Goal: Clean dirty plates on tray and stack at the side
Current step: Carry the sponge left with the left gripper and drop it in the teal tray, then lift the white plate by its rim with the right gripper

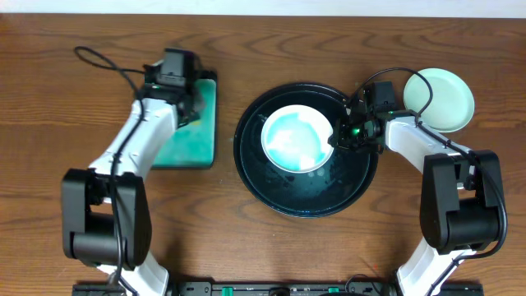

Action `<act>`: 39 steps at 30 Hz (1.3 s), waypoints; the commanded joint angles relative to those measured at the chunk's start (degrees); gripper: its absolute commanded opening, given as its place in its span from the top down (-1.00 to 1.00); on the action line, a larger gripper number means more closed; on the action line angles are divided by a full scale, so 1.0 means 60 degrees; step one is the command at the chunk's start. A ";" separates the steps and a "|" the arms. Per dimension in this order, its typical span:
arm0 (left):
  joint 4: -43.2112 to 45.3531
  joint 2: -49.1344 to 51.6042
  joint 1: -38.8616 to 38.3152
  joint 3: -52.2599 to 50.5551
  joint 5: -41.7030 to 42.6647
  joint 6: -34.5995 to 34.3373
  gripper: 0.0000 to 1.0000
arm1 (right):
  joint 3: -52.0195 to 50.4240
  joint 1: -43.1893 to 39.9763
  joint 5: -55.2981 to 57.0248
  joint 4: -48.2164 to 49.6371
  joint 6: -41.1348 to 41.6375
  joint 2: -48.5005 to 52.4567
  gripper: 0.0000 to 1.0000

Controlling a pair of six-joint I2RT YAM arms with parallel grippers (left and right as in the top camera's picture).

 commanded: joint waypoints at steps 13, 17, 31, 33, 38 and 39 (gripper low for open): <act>0.0448 0.0933 0.0386 -0.0135 0.0627 0.0025 0.35 | 0.0401 0.0047 0.0182 -0.0678 -0.0488 -0.0015 0.98; 0.0444 0.0463 0.0452 0.0022 0.0627 0.0029 -0.01 | 0.1082 0.0066 0.0601 -0.1559 -0.0831 -0.0361 0.98; 0.0408 -0.0860 0.0962 0.0022 0.0630 0.0022 -0.56 | 0.3173 0.1880 0.6823 -0.4218 -0.1716 -0.2280 0.98; 0.0404 -0.0860 0.0962 0.0022 0.0630 0.0022 -0.57 | 0.3173 0.2237 0.7563 -0.4149 -0.2065 -0.2503 0.98; 0.0408 -0.0860 0.0962 0.0018 0.0630 0.0022 -0.58 | 0.3173 0.3676 1.0721 -0.3934 -0.4069 -0.2725 0.98; 0.0408 -0.0860 0.0962 0.0018 0.0630 0.0022 -0.57 | 0.3173 0.3934 1.1333 -0.3883 -0.4386 -0.2721 0.98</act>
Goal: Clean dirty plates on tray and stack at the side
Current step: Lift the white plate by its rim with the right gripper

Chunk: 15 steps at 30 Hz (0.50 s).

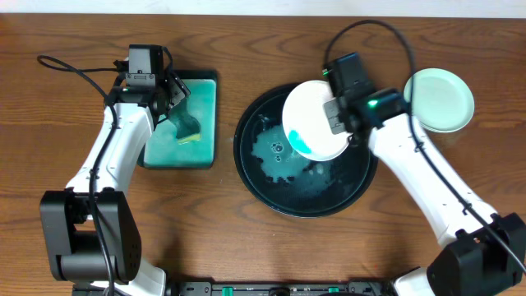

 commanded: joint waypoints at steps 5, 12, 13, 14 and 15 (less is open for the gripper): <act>-0.0011 0.0055 0.0015 0.0164 -0.0047 -0.0004 -0.58 | 0.0160 0.2014 0.5501 0.0703 -0.3781 -0.0171 0.98; -0.0011 0.0055 0.0015 0.0164 -0.0047 -0.0004 -0.58 | 0.0160 0.3453 0.7705 0.2182 -0.7242 -0.0164 0.98; -0.0011 0.0055 0.0015 0.0164 -0.0047 -0.0004 -0.58 | 0.0160 0.3570 0.7938 0.2448 -0.7650 -0.0164 0.98; -0.0011 0.0055 0.0015 0.0164 -0.0047 -0.0004 -0.58 | 0.0160 0.3672 0.8120 0.2696 -0.8069 -0.0164 0.98; -0.0011 0.0055 0.0015 0.0164 -0.0047 -0.0004 -0.58 | 0.0160 0.3778 0.8244 0.2962 -0.8513 -0.0164 0.98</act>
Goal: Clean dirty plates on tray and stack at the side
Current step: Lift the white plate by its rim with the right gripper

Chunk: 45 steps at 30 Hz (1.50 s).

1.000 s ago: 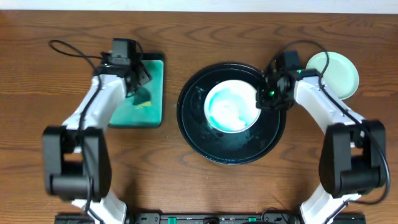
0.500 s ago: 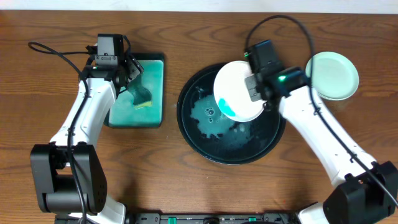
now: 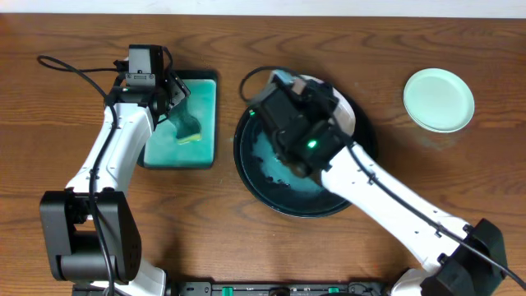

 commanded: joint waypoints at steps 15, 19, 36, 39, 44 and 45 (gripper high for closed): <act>-0.0004 0.0055 0.0015 0.0164 -0.0047 -0.0004 -0.58 | 0.0153 0.1213 0.2437 0.2557 -0.4907 -0.0164 0.98; -0.0004 0.0055 0.0015 0.0164 -0.0047 -0.0004 -0.59 | 0.0131 0.1213 0.2488 0.2532 -0.4419 -0.0164 0.98; -0.0004 0.0055 0.0015 0.0164 -0.0047 -0.0004 -0.59 | 0.0124 0.1086 0.0051 -0.0772 -0.1228 0.0182 0.98; -0.0004 0.0055 0.0015 0.0164 -0.0047 -0.0004 -0.59 | 0.0124 0.1013 -0.3322 -0.1690 -0.0550 0.0229 0.98; -0.0004 0.0051 0.0015 0.0164 -0.0047 -0.0004 -0.59 | 0.0124 0.0517 -0.0984 -0.1497 -0.0062 0.0335 0.98; -0.0004 0.0055 0.0015 0.0164 -0.0047 -0.0004 -0.59 | 0.0124 0.0346 -0.0419 -0.1260 -0.0073 0.0310 0.98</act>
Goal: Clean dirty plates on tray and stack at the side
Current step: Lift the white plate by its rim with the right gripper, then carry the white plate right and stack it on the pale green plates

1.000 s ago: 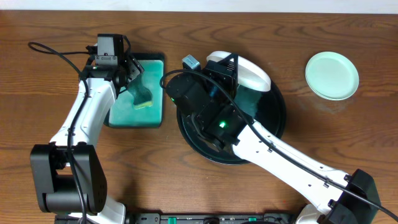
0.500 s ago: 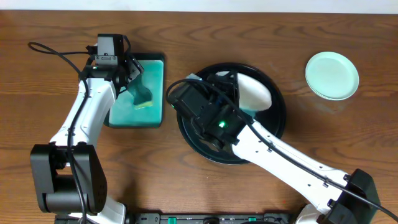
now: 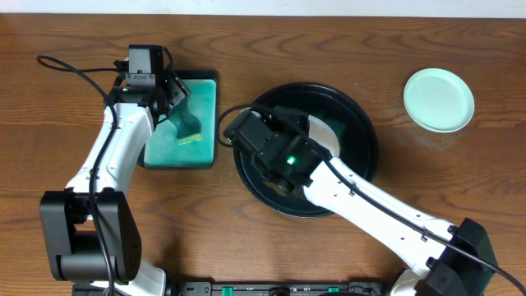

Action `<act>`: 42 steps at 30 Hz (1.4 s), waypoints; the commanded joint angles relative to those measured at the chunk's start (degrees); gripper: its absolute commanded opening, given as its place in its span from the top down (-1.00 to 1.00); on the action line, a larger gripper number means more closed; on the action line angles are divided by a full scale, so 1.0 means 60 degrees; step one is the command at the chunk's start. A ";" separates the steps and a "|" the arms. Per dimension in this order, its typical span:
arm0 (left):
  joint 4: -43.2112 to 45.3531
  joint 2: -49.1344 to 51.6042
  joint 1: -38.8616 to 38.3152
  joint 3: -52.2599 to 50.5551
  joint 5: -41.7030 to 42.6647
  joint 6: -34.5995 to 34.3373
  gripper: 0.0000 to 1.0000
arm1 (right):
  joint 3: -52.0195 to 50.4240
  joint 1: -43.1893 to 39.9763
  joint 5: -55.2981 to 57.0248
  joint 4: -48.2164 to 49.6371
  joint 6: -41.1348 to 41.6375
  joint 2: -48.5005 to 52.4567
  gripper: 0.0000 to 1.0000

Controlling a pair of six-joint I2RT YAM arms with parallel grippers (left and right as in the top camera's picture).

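Observation:
A white plate (image 3: 325, 131) sits tilted over the round black tray (image 3: 371, 156) of soapy water, half hidden under my right arm. My right gripper (image 3: 292, 122) reaches across the tray's far left part and appears shut on the plate's edge; its own wrist covers the fingers. My left gripper (image 3: 174, 111) hangs over the green sponge tray (image 3: 205, 99), shut on a green-yellow sponge (image 3: 189, 129). A clean pale green plate (image 3: 439, 99) lies alone at the far right.
Cables trail from both wrists, one looping at the far left and one over the black tray's left rim. The bases of both arms stand at the table's front edge. Brown tabletop surrounds the trays.
My right wrist has shifted left and toward the front over the black tray, and the white plate has gone with it, lower over the tray's middle. The left arm and sponge have not moved.
The white plate first lay foamy in the black tray, my right gripper at its right edge, my left gripper down on the green tray. Then the right held the plate tilted above the tray and the left held the sponge up. Since then the right arm crossed the tray leftward.

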 commanded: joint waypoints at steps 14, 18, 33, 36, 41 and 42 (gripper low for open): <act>0.0000 0.0055 0.0015 0.0164 -0.0051 -0.0004 -0.59 | 0.0055 -0.7391 -1.0575 0.0769 0.4670 -0.0047 0.97; 0.0000 0.0055 0.0015 0.0164 -0.0051 -0.0004 -0.59 | 0.0055 -1.0273 -1.4196 0.1330 0.5639 0.0022 0.97; 0.0000 0.0055 0.0015 0.0164 -0.0051 -0.0004 -0.59 | 0.0055 -1.4892 -1.3129 0.2259 0.8830 0.2371 0.97; 0.0000 0.0055 0.0015 0.0164 -0.0051 -0.0004 -0.59 | 0.0055 -1.4972 -1.3165 0.2776 0.9125 0.2998 0.98; 0.0000 0.0055 0.0015 0.0164 -0.0051 -0.0004 -0.60 | 0.0055 -1.4939 -1.3154 0.3060 0.9114 0.3599 0.98; 0.0000 0.0055 0.0015 0.0164 -0.0051 -0.0004 -0.60 | 0.0055 -1.4914 -1.3158 0.3085 0.9114 0.3632 0.98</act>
